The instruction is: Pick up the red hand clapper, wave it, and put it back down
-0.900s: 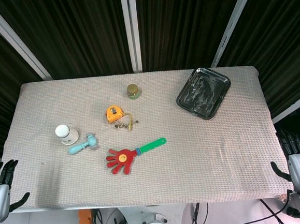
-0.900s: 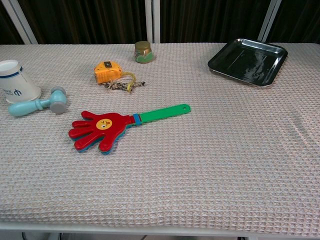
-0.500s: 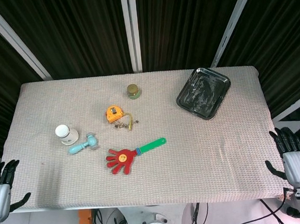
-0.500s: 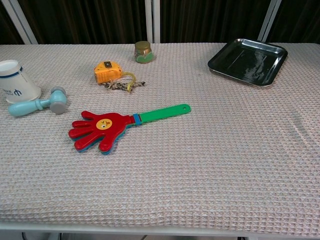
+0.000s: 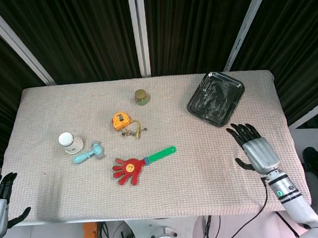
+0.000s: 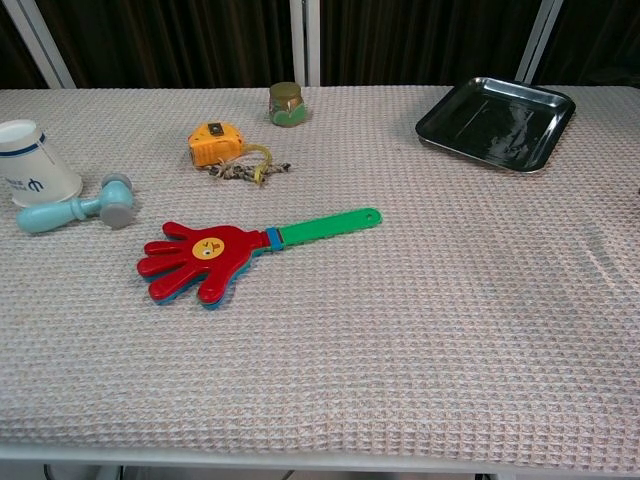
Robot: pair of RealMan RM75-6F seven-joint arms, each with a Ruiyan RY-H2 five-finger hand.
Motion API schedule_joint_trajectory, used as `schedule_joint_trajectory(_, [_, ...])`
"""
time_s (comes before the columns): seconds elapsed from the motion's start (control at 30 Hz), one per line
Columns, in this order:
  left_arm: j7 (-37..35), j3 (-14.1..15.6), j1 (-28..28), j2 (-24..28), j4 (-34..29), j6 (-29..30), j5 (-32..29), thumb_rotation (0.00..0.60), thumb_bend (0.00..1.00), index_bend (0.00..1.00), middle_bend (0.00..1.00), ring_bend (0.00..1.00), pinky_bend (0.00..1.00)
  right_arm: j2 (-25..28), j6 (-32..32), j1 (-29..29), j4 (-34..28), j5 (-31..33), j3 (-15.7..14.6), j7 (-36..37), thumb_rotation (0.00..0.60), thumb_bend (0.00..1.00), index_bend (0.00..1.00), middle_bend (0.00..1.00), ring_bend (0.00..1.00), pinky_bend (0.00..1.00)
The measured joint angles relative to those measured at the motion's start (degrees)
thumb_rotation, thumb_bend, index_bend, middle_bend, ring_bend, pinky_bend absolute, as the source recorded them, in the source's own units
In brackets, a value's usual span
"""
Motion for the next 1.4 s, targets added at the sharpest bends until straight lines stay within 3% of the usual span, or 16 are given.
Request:
schedule_joint_trajectory(0.23, [0.1,-0.4,0.5,-0.1,-0.3,0.2,0.0,0.6,0.14,0.07,0.06,0.0,0.04,-5.6,-10.1,12.6,-2.6,17.4,4.8,-12.1,0.6,0.16,0.0,0.0,0.0,0.0])
schedule_joint_trajectory(0.47, [-0.8,-0.7,0.8,0.2,-0.2,0.2,0.3,0.6,0.14,0.07,0.06,0.0,0.04,-21.2,-12.3,27.1,2.6,36.7,7.1,-26.1,0.6,0.16,0.0,0.0,0.0,0.0])
schedule_joint_trajectory(0.57, [-1.2,-0.8,0.6,0.4,-0.1,-0.2,0.4,0.6,0.14,0.07,0.06,0.0,0.04,-27.0,-11.9,32.1,5.9,42.0,7.5,-29.3,0.6,0.16,0.01,0.0,0.0,0.0])
schedule_joint_trajectory(0.97, [-3.0,-1.0,1.2,0.6,0.7,0.2,0.9,0.6,0.14,0.07,0.06,0.0,0.04,-37.9,-10.6,39.9,15.5,47.5,7.9,-31.3,0.6,0.16,0.13,0.0,0.0,0.0])
schedule_joint_trajectory(1.2, [-4.2,-1.1,1.8,0.6,1.5,0.6,0.9,0.6,0.14,0.07,0.06,0.0,0.04,-41.0,-9.8,41.5,18.5,47.8,7.4,-30.6,0.6,0.17,0.24,0.0,0.0,0.0])
schedule_joint_trajectory(1.4, [-4.6,-1.2,2.2,0.8,1.7,1.0,1.0,0.6,0.14,0.07,0.06,0.0,0.04,-42.2,-9.1,41.9,20.0,47.5,7.2,-30.1,0.6,0.24,0.28,0.0,0.0,0.0])
